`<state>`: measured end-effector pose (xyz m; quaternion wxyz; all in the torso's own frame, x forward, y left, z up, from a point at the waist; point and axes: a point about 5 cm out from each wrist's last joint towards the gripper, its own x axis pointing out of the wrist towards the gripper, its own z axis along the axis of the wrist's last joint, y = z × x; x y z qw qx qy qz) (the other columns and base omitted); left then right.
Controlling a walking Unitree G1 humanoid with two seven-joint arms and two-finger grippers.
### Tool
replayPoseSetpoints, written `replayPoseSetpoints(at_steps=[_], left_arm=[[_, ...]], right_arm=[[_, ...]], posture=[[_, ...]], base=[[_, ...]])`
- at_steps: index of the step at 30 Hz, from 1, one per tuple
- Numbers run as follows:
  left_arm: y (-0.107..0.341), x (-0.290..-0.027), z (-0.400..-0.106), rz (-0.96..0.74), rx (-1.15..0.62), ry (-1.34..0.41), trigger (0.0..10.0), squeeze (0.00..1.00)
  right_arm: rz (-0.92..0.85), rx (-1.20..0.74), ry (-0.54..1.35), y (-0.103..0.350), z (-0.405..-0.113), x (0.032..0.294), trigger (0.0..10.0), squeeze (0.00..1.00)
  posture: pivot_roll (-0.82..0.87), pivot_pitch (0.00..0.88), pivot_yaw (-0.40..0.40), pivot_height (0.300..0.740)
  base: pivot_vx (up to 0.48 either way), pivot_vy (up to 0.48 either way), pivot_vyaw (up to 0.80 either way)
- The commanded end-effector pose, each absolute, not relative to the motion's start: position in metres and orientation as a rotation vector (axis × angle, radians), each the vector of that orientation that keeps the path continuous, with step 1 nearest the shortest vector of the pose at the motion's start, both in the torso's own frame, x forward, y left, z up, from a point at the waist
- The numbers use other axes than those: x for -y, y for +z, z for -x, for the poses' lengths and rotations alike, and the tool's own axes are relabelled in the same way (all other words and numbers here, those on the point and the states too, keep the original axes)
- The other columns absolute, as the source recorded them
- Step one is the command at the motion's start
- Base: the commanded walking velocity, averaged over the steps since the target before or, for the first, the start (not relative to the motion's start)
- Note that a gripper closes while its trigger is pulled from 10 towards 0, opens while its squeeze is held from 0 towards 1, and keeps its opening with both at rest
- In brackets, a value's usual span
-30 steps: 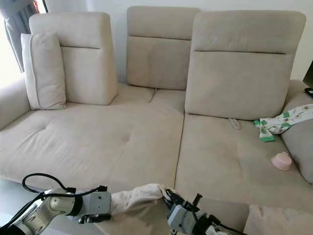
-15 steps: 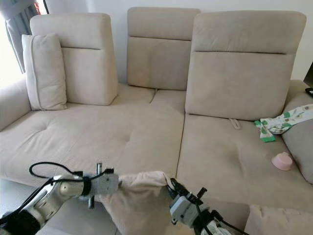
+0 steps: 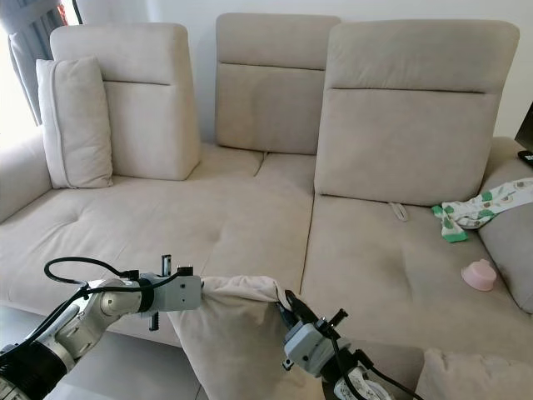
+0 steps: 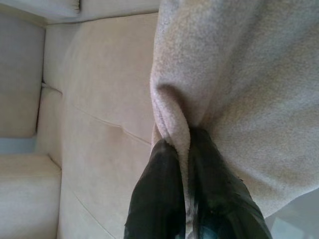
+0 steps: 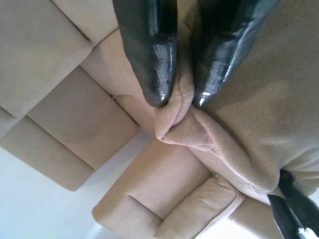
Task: Move the pillow to the sofa from floor
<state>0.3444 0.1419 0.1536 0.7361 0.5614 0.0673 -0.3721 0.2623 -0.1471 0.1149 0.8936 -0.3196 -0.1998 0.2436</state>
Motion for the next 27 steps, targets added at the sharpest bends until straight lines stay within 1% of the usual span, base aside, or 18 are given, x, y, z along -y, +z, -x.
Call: replayPoseSetpoints(at_steps=[1,4,7,9,11,14,16,21,27], left_arm=[[0.15,-0.148,-0.344,-1.274,-0.188,-0.802,10.0,0.0],[0.151,-0.146,-0.345,-1.278,-0.177,-0.803,10.0,0.0],[0.157,-0.143,-0.35,-1.285,-0.141,-0.783,10.0,0.0],[0.157,-0.143,-0.35,-1.285,-0.141,-0.783,10.0,0.0],[0.169,-0.14,-0.354,-1.284,-0.103,-0.765,10.0,0.0],[0.174,-0.139,-0.355,-1.284,-0.09,-0.761,10.0,0.0],[0.18,-0.139,-0.357,-1.298,-0.079,-0.761,10.0,0.0],[0.181,-0.137,-0.358,-1.305,-0.071,-0.766,10.0,0.0],[0.183,-0.133,-0.36,-1.287,-0.039,-0.759,10.0,0.0]], right_arm=[[0.625,0.553,0.471,0.142,-0.265,0.143,10.0,0.0],[0.624,0.559,0.472,0.144,-0.265,0.143,10.0,0.0],[0.611,0.576,0.468,0.15,-0.265,0.14,10.0,0.0],[0.611,0.576,0.468,0.15,-0.265,0.14,10.0,0.0],[0.605,0.587,0.466,0.154,-0.265,0.138,10.0,0.0],[0.603,0.591,0.465,0.156,-0.266,0.138,10.0,0.0],[0.597,0.597,0.463,0.158,-0.266,0.138,10.0,0.0],[0.595,0.6,0.461,0.161,-0.266,0.138,10.0,0.0],[0.593,0.605,0.459,0.165,-0.267,0.138,10.0,0.0]], posture=[[0.03,0.0,0.024,0.607],[0.03,0.0,0.023,0.612],[0.02,0.0,0.021,0.627],[0.02,0.0,0.021,0.627],[0.02,0.0,0.017,0.637],[0.02,0.0,0.016,0.641],[0.01,0.0,0.015,0.656],[0.01,0.0,0.014,0.671],[0.01,0.0,0.012,0.705]], base=[[0.0,0.0,0.0],[0.0,0.0,0.0],[0.0,0.0,0.0],[0.0,0.0,0.0],[0.0,0.0,0.0],[0.0,0.0,0.0],[0.0,0.0,0.0],[0.0,0.0,0.0],[0.0,0.0,0.0]])
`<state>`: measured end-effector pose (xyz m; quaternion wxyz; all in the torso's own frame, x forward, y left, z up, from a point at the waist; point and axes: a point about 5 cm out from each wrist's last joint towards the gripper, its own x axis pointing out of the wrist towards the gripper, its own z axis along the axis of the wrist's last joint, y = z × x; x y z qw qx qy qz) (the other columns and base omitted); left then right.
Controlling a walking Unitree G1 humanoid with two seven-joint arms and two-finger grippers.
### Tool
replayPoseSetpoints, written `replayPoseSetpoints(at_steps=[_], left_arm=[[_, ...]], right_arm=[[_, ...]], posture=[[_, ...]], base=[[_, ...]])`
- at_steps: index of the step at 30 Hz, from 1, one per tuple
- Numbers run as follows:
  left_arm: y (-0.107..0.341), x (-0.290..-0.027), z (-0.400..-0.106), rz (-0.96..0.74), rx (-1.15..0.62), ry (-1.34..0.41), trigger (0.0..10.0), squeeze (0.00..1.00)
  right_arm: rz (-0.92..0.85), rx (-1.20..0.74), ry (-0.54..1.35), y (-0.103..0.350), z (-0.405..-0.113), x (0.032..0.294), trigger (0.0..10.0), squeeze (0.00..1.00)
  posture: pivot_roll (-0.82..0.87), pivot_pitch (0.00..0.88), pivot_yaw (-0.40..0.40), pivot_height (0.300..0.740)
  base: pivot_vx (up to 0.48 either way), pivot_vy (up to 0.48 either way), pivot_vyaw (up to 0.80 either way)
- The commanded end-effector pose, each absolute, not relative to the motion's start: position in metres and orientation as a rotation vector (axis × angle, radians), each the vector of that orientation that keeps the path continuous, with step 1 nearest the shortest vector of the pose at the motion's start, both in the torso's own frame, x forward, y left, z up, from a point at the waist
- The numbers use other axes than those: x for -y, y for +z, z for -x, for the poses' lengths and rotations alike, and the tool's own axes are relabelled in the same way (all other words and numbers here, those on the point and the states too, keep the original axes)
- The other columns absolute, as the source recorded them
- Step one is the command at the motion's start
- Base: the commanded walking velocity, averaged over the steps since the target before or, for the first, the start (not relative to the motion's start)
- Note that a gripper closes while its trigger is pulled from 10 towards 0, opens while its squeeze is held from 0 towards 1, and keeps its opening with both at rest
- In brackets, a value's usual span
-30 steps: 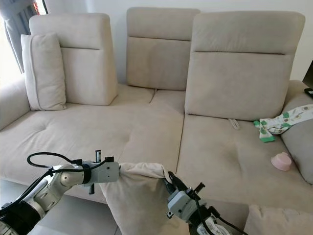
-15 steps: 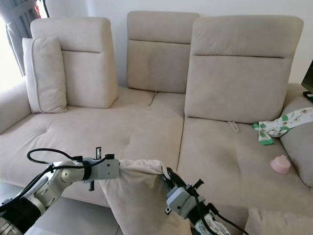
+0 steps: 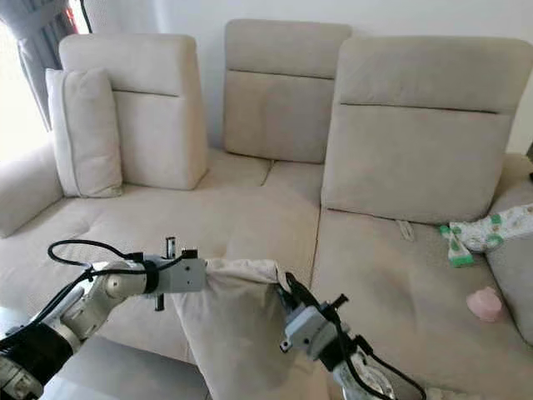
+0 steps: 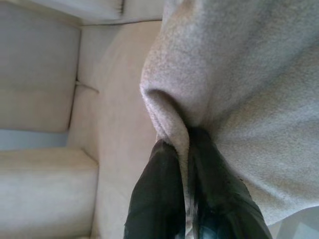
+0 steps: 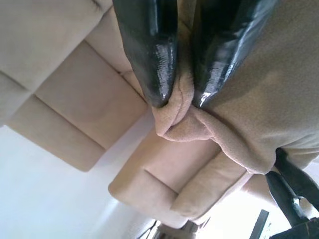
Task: Move the pillow to the sofa from floor
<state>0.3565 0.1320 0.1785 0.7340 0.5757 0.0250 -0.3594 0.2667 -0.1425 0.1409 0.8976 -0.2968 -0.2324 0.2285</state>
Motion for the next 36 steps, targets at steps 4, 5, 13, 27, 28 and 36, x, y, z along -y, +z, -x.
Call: replayPoseSetpoints(at_steps=[4,5,13,27,28,36], left_arm=[[0.188,-0.129,-0.362,-1.253,-0.006,-0.743,10.0,0.0],[0.192,-0.125,-0.363,-1.223,0.024,-0.73,10.0,0.0],[0.207,-0.112,-0.367,-1.118,0.123,-0.693,10.0,0.0],[0.219,-0.092,-0.366,-1.0,0.245,-0.699,10.0,0.0],[0.218,-0.09,-0.365,-0.997,0.246,-0.707,10.0,0.0],[0.214,-0.084,-0.363,-0.994,0.252,-0.739,10.0,0.0]], right_arm=[[0.592,0.61,0.458,0.168,-0.267,0.138,10.0,0.0],[0.592,0.614,0.456,0.169,-0.268,0.139,10.0,0.0],[0.591,0.613,0.437,0.172,-0.268,0.141,10.0,0.0],[0.567,0.618,0.412,0.175,-0.268,0.143,10.0,0.0],[0.567,0.618,0.413,0.175,-0.268,0.143,10.0,0.0],[0.572,0.617,0.417,0.176,-0.268,0.143,10.0,0.0]], posture=[[0.0,0.0,0.01,0.72],[0.0,0.0,0.009,0.73],[-0.01,0.0,0.009,0.74],[-0.02,0.0,0.011,0.74],[-0.02,0.0,0.01,0.74],[-0.03,0.0,0.006,0.74]], base=[[0.0,0.0,0.0],[0.0,0.0,0.0],[0.0,0.0,0.0],[0.065,0.0,0.0],[0.345,0.0,0.0],[0.402,0.0,0.0]])
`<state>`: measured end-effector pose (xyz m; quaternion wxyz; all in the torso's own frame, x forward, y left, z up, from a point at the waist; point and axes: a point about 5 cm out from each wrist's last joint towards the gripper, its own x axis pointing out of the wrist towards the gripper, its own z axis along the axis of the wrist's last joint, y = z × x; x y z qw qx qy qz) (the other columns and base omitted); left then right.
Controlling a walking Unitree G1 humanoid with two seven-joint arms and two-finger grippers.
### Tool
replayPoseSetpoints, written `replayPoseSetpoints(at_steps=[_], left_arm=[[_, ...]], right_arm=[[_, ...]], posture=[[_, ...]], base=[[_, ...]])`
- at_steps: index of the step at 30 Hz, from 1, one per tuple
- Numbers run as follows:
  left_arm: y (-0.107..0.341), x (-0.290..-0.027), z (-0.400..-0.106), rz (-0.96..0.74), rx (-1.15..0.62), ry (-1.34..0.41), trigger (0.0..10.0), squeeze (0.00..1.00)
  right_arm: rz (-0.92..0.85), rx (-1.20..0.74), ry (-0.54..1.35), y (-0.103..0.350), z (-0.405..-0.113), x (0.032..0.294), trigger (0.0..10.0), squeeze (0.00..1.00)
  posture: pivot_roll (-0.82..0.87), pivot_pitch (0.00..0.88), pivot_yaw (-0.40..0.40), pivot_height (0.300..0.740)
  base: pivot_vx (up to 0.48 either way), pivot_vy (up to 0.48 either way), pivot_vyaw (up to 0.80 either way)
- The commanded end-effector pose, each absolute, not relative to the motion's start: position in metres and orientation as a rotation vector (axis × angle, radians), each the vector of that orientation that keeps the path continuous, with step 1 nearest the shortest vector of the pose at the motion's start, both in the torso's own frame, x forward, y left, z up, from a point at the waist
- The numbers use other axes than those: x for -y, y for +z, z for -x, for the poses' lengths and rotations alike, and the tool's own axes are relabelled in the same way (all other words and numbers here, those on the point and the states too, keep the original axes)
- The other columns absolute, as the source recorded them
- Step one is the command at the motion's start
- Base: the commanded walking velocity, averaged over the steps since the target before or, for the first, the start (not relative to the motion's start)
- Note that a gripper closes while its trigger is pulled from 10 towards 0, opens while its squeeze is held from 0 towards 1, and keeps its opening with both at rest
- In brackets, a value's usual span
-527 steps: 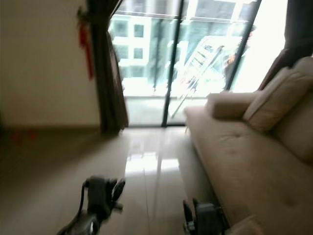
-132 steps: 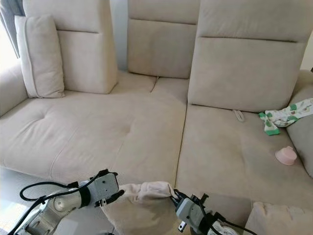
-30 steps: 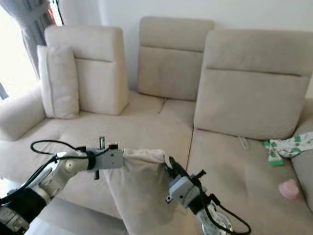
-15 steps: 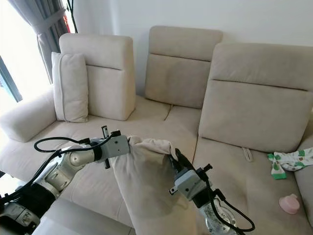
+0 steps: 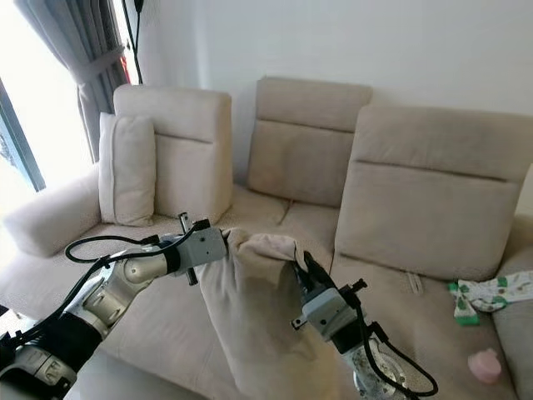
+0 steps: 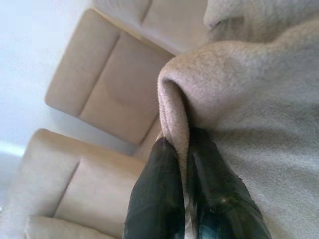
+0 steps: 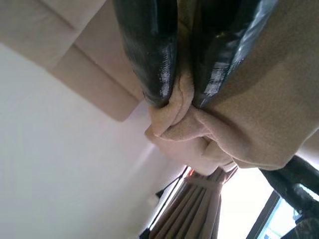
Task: Move the pillow to the sofa from floor
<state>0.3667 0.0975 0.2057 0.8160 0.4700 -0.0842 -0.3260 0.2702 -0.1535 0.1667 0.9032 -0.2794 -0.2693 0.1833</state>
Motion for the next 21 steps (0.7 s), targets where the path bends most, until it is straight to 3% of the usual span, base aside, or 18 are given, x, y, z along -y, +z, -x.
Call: replayPoseSetpoints(at_steps=[1,21], left_arm=[[0.2139,-0.0841,-0.363,-0.994,0.253,-0.74,10.0,0.0],[0.2116,-0.081,-0.3619,-1.006,0.259,-0.757,10.0,0.0]], right_arm=[[0.573,0.618,0.417,0.1761,-0.2683,0.1436,10.0,0.0],[0.577,0.61,0.417,0.1754,-0.2667,0.144,10.0,0.0]], posture=[[-0.03,0.0,0.006,0.74],[-0.04,0.0,0.009,0.74]], base=[[0.416,0.0,0.0],[0.377,0.0,0.0]])
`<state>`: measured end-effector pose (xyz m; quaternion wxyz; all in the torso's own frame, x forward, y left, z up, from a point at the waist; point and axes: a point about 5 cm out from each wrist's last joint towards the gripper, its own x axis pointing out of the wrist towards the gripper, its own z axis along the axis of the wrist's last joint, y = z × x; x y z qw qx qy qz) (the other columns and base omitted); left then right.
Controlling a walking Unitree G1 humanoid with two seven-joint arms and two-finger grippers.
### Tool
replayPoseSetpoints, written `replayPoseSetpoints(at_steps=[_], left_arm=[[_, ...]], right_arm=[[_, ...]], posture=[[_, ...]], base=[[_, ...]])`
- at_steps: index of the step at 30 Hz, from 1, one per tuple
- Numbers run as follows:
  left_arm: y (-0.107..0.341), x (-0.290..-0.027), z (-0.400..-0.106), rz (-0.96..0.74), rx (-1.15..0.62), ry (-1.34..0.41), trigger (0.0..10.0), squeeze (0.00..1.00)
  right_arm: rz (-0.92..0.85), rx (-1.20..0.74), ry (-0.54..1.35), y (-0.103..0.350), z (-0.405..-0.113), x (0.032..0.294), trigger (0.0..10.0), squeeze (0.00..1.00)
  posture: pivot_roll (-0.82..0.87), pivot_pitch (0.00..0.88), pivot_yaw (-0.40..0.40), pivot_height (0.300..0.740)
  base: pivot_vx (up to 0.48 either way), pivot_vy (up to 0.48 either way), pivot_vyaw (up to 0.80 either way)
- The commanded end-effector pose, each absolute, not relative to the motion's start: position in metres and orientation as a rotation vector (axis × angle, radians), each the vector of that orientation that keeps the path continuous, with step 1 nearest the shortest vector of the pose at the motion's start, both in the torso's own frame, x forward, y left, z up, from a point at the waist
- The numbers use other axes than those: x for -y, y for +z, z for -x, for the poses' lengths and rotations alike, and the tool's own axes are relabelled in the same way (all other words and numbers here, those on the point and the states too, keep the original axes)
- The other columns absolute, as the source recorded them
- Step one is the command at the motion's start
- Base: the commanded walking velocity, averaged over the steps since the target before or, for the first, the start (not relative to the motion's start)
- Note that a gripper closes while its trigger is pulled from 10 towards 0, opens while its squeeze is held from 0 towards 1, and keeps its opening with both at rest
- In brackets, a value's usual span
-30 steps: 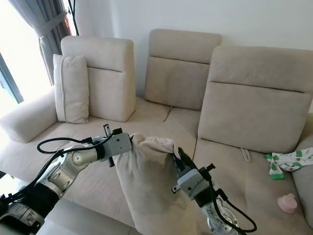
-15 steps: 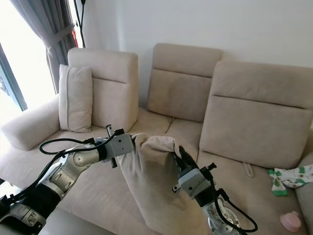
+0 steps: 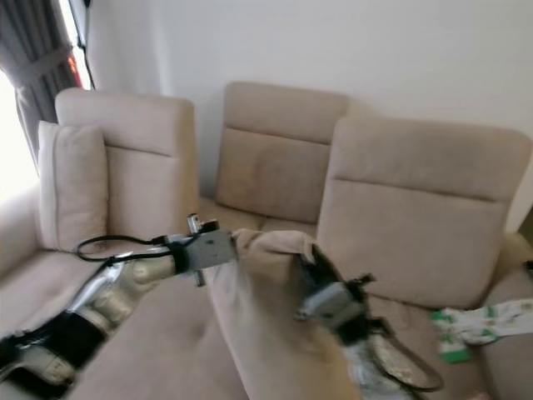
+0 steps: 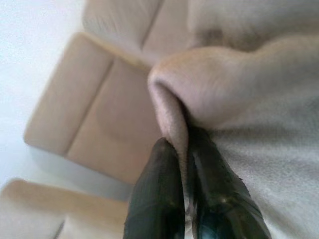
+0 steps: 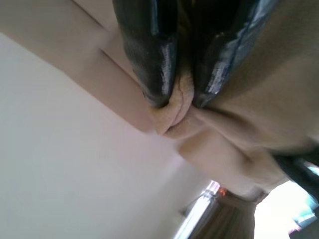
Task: Move the pillow to the sofa from floor
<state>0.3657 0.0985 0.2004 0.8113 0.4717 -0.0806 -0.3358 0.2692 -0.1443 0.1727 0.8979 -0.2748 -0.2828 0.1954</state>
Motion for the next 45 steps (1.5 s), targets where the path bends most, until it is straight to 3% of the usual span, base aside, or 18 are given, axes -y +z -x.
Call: replayPoseSetpoints(at_steps=[1,15,26,45], left_arm=[[0.211,-0.081,-0.362,-1.009,0.258,-0.76,10.0,0.0],[0.212,-0.076,-0.364,-1.039,0.263,-0.759,10.0,0.0],[0.224,-0.051,-0.366,-1.073,0.338,-0.784,10.0,0.0],[0.224,-0.03,-0.362,-1.124,0.361,-0.9,10.0,0.0]], right_arm=[[0.576,0.608,0.417,0.175,-0.266,0.144,10.0,0.0],[0.502,0.449,0.341,0.161,-0.278,0.156,10.0,0.0],[0.376,0.362,0.087,0.163,-0.29,0.187,10.0,0.0],[0.344,0.311,0.064,0.16,-0.29,0.184,10.0,0.0]], posture=[[-0.04,0.0,0.009,0.74],[-0.04,0.0,0.011,0.74],[-0.06,0.0,0.034,0.74],[-0.07,0.0,0.048,0.74]], base=[[0.0,0.0,0.0],[0.0,0.0,0.0],[0.0,0.0,0.0],[0.0,0.0,0.0]])
